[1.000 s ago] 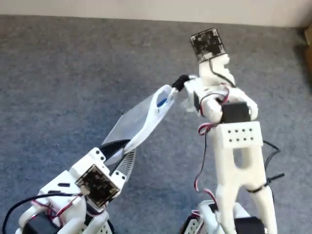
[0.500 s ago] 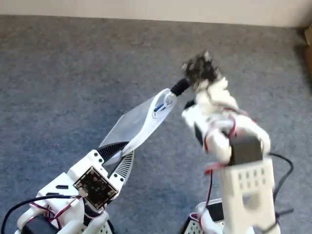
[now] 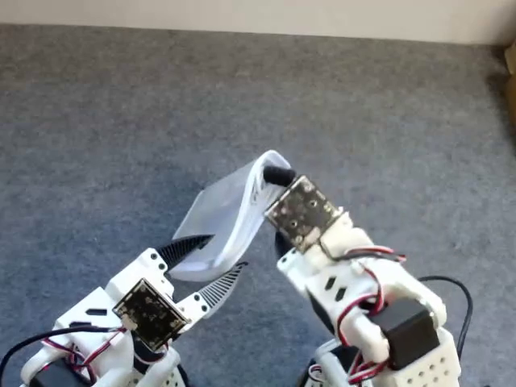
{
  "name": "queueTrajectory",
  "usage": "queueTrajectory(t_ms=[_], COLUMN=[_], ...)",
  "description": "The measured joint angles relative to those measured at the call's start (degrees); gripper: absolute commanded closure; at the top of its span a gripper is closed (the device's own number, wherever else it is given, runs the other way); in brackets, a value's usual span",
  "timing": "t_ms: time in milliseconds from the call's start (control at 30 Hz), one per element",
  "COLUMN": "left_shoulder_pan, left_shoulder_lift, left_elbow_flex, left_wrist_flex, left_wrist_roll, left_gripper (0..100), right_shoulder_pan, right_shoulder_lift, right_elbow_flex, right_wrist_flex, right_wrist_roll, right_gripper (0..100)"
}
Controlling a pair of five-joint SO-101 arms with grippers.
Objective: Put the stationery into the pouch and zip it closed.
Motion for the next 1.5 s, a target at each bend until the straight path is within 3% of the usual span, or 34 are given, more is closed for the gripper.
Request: queueTrajectory(t_ms=[133,400,533,667,833,1000,1233,1500], left_shoulder_pan=[0.4,0.5,0.4,0.4,0.5,0.5,0.6,-2.7], left_shoulder_lift=[0.0,0.0,0.0,0.0,0.0,0.1,0.1,0.1], left_elbow_flex=[0.8,5.2,5.2,5.2,5.4,5.5,5.5,5.5], left_wrist_flex=[-0.1,-4.5,-4.9,-4.9,-4.9,-4.9,-3.9,-3.9], left_wrist_roll=[0.0,0.1,0.1,-0.4,-8.0,-13.3,-22.1,-24.1], left_gripper=[82,96,99,99,99,99,99,99], right_shoulder_pan=[-3.1,-4.0,-4.0,-4.0,-3.9,6.6,24.6,41.1], right_shoulder_lift=[-2.9,-4.2,-4.2,-4.2,-8.0,-14.8,-19.0,-23.6], right_elbow_flex=[2.1,2.6,2.6,1.9,-4.2,-7.5,-7.6,-0.3], right_wrist_flex=[0.0,3.0,6.4,12.1,20.7,21.4,21.5,21.6], right_wrist_roll=[-0.7,-0.9,-1.2,-7.3,-9.7,-9.5,-3.4,1.6], right_gripper=[99.3,98.5,88.7,78.6,78.2,78.1,78.2,78.2])
